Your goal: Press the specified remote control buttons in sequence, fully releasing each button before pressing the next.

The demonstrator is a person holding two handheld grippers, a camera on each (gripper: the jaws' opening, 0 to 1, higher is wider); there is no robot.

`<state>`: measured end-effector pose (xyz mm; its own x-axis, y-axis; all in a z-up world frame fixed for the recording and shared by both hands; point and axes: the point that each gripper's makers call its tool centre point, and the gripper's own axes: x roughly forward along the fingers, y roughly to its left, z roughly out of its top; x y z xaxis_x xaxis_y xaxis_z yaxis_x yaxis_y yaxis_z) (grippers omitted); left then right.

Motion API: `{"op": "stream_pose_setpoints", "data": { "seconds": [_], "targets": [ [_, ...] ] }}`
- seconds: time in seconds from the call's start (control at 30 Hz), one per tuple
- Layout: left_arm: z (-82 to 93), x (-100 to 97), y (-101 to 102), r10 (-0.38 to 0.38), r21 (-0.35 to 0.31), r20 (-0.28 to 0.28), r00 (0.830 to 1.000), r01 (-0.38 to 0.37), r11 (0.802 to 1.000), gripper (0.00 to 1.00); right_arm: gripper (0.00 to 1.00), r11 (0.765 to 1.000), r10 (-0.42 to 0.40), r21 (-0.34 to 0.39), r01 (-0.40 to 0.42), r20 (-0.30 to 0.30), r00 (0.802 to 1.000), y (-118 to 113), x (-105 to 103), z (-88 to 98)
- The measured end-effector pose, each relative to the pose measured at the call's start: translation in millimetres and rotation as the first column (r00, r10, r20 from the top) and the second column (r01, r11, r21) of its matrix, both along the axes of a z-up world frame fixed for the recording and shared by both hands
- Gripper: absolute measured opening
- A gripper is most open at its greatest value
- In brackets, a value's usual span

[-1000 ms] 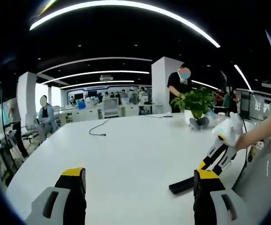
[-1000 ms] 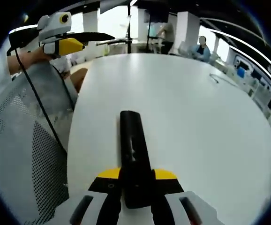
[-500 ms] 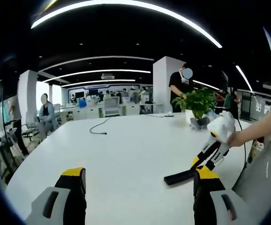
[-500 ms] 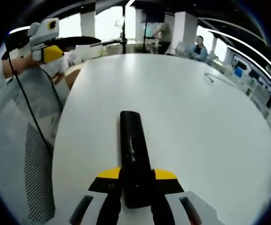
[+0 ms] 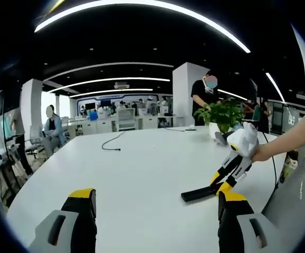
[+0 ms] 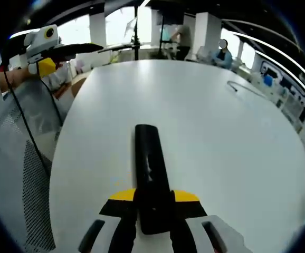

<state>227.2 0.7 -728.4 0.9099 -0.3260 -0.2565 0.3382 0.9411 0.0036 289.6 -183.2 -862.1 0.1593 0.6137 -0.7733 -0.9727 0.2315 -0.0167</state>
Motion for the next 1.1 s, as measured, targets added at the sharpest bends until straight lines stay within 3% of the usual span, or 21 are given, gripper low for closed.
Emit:
{"op": "stream_pose_setpoints", "data": {
  "seconds": [1.1],
  "targets": [
    [-8.5, -1.0, -0.3, -0.008, 0.038, -0.034, 0.999, 0.01, 0.999, 0.99, 0.21, 1.0, 0.008, -0.014, -0.008, 0.0, 1.0, -8.7, 48.6, 5.8]
  ]
}}
